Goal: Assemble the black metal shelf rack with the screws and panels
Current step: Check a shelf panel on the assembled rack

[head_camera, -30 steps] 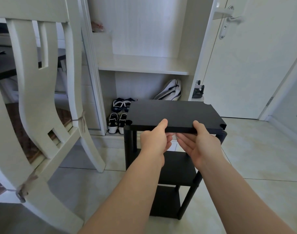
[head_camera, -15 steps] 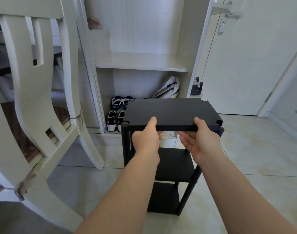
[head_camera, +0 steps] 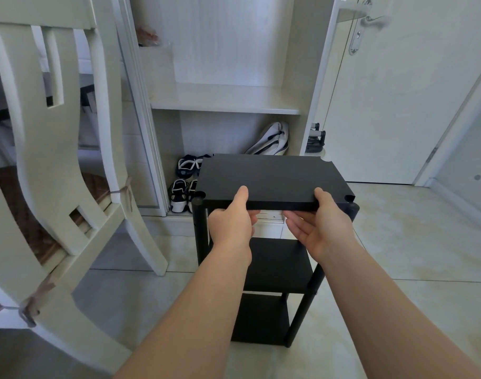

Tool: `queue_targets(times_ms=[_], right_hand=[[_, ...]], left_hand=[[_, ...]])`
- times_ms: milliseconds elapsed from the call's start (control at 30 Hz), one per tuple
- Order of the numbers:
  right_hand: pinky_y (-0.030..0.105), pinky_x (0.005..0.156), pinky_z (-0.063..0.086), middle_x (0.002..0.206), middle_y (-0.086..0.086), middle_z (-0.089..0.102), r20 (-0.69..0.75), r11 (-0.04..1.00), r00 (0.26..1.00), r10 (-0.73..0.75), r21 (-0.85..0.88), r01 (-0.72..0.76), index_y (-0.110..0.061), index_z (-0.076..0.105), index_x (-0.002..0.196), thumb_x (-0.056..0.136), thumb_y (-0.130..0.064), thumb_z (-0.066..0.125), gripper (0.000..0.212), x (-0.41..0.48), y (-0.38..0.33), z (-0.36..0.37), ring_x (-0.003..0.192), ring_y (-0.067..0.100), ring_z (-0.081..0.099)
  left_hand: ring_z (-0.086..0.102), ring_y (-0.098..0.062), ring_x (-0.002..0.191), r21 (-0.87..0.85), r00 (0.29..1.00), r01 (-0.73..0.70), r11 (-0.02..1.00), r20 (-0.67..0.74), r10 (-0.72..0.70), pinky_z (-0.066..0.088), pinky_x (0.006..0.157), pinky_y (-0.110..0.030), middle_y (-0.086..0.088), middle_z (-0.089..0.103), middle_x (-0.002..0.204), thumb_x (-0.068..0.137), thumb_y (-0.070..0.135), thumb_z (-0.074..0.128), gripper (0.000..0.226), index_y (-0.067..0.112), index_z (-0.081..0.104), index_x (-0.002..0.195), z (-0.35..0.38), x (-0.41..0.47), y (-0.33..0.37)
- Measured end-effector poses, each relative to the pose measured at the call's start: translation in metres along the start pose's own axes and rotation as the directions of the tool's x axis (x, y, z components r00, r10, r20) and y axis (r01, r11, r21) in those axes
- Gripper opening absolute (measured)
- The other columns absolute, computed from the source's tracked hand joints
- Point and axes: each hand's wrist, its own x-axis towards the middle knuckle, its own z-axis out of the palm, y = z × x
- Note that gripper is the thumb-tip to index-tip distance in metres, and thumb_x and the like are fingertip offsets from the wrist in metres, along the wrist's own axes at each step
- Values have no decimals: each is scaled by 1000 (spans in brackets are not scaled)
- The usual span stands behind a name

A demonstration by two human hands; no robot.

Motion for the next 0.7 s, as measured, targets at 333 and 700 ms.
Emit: queue_targets(times_ms=[333,700], right_hand=[[24,46,55,73,14,76,-74,1000,997,-20,6,20,-9,59,109,97,-32,61,26,5,7,3,65,23,76],[26,48,57,75,13,77,-77,1000,997,-31,-2,31,-9,59,117,97,-32,65,31,10,13,1,68,25,77]], left_hand=[[63,-17,86,31,999,-5,1000,-48,7,45,66,-30,-7,71,103,87,44,68,39,15,58,111,2,7,-2],[62,-16,84,24,999,50,998,5,-50,49,75,-32,-9,71,105,88,43,69,42,14,55,116,-3,11,-4]])
